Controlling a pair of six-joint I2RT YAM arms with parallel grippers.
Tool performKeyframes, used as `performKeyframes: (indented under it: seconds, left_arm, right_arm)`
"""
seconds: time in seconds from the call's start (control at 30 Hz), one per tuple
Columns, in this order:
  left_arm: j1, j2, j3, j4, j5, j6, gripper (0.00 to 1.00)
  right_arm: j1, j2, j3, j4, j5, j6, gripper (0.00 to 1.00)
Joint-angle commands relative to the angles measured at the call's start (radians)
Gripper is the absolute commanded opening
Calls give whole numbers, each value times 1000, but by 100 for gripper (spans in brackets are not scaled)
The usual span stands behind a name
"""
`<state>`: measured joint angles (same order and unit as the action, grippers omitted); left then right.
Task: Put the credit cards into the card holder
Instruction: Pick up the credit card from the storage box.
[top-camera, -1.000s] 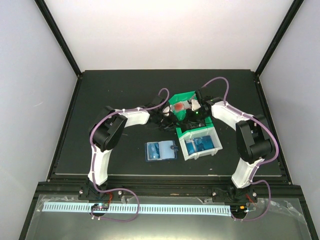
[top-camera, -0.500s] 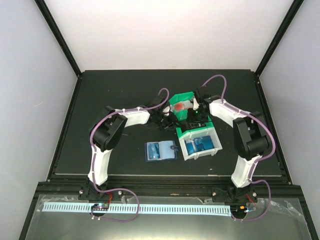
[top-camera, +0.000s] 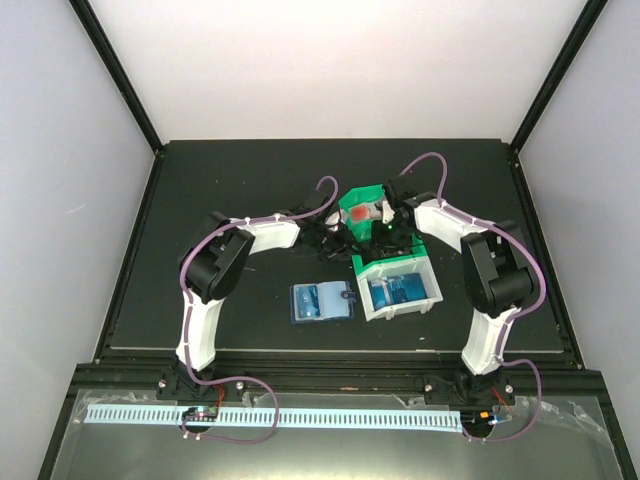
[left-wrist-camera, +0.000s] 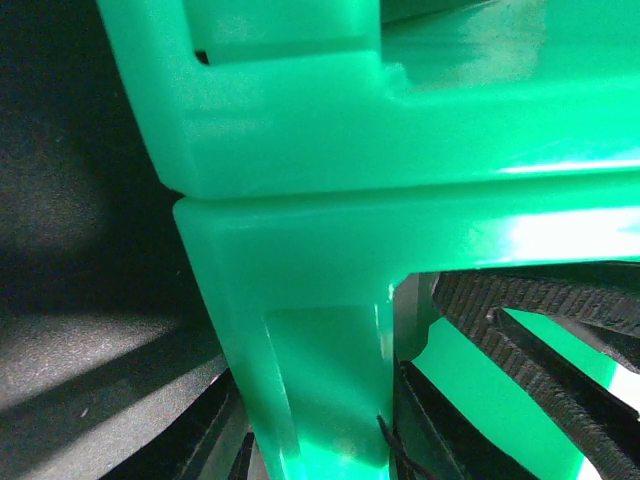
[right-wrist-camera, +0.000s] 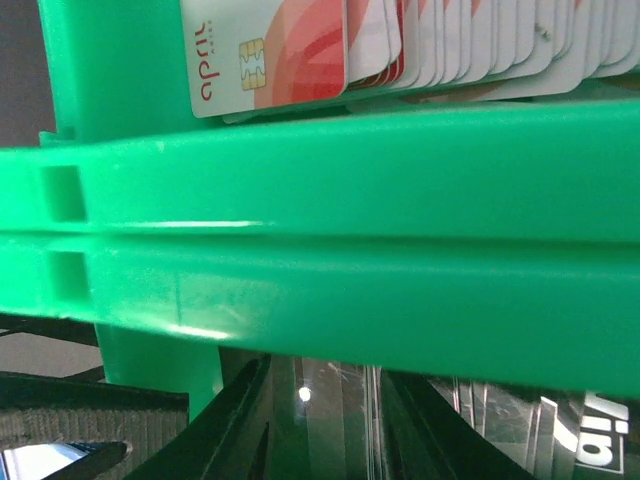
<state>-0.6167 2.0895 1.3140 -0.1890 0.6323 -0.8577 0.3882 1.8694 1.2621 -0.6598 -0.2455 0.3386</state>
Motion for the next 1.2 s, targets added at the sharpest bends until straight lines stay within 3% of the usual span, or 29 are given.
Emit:
performKeyframes:
  seconds: [0.0,0.17,0.4,0.7,0.93,1.17]
  left_arm:
    - [-10,18,12,-13,-10,39,29]
    - [-11,19,12,-6,-7,36,29]
    - [-12,18,5,-7,-6,35,28]
    - [-13,23,5,-14,-10,34,28]
    - [-12,22,2,-11,-8,35,28]
    - [-14,19,1,-17,-5,43,28]
  right_arm:
    - [6,31,13,-2,3,-7,32]
    - [14,43,17,3,-16,2,31]
    - [14,-20,4,18,-139,15,15]
    - [11,-66,-22,13,-212,30,11]
    - [10,-35,-33,28,-214,20,11]
    - [10,-3,-32,40,-205,25,18]
